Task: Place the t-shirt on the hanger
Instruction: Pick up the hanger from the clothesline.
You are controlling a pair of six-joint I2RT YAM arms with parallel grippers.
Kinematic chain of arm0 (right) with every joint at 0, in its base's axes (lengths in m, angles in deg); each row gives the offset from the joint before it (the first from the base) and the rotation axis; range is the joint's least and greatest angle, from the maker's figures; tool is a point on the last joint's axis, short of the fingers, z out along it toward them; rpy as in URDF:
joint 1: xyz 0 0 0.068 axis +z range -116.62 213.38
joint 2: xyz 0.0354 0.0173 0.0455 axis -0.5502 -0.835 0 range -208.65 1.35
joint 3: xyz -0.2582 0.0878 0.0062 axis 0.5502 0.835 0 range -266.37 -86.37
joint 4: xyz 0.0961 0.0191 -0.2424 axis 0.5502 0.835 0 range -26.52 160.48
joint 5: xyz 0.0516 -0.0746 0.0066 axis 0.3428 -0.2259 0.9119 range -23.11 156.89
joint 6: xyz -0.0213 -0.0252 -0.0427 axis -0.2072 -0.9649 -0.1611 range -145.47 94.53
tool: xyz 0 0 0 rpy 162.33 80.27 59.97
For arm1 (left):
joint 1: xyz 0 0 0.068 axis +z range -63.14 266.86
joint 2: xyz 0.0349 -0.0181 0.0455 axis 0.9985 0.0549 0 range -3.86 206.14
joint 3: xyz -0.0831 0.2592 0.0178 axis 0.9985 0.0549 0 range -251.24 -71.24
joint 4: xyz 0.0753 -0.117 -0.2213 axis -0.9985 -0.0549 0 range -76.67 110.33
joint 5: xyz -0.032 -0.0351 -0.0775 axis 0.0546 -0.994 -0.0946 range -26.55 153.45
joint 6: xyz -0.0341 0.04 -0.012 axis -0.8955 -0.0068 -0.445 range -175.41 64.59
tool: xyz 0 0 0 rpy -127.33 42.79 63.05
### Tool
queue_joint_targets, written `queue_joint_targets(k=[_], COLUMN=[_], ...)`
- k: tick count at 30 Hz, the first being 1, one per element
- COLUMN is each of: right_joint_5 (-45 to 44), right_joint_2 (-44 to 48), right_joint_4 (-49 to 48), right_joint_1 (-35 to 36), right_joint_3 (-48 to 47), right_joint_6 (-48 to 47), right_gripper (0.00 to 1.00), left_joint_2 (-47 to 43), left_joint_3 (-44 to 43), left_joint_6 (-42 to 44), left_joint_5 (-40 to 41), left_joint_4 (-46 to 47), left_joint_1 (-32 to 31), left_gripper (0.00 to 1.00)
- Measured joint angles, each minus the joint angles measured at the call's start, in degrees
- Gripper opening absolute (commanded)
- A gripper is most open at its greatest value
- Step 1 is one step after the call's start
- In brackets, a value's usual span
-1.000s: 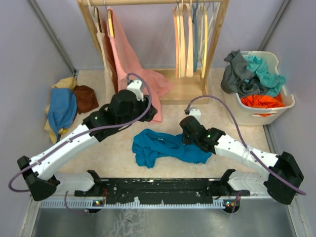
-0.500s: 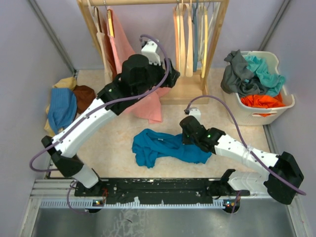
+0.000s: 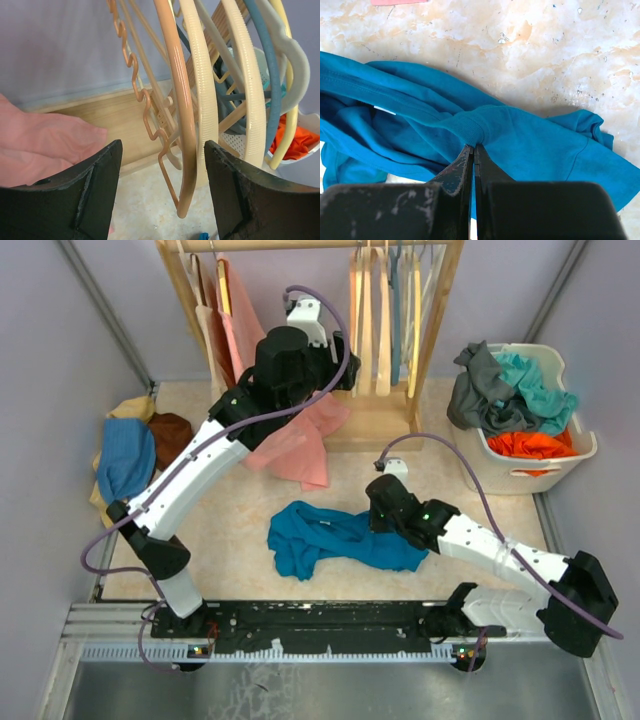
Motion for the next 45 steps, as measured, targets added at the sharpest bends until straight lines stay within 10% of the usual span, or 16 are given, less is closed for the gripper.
queue_joint_targets(k=[45], right_joint_5=[0.59], right_joint_2=[0.22], right_joint_4=[-0.81], right_joint_1=[0.00], right_joint_3=[0.09], right_joint_6=[-0.04], right_gripper=[0.00], left_joint_2=[-5.92], left_joint_3=[7.61], left_joint_6=[3.85], left_joint_5=[7.10], left_joint_4=[1.84], left_joint_1=[1.16], left_gripper=[0.71])
